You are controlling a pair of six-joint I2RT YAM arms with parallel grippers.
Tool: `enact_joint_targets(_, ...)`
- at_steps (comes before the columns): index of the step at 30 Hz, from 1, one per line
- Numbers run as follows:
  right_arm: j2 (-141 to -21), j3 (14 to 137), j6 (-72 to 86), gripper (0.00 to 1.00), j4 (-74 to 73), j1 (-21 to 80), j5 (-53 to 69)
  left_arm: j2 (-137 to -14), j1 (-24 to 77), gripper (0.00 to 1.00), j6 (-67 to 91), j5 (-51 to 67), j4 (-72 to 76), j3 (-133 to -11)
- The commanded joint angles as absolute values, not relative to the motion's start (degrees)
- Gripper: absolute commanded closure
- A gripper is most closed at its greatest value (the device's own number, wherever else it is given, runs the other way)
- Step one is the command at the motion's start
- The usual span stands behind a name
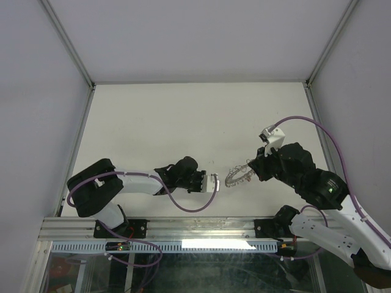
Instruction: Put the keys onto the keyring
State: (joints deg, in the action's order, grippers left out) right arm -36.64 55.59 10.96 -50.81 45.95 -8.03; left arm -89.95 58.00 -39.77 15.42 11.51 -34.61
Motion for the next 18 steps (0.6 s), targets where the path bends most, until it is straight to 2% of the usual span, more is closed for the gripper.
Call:
enact_joint_targets(1,-35.7,56.82,11.6,1.0,-45.79,46.05,-6.96,-87.13,56.07,1.0,-34.9,14.54,13.52,-35.11)
enact_joint_targets(9,-34.91,56.71,10.84,1.0,-45.36,45.98,-6.65,-78.29,52.65,1.0,-26.84,22.64,23.7,-30.14)
enact_joint_targets(18,-34.34,56.26,9.58,1.0,-44.61,46.0,-4.81,-73.63,49.26,1.0,-18.96,31.62,33.35,-25.04)
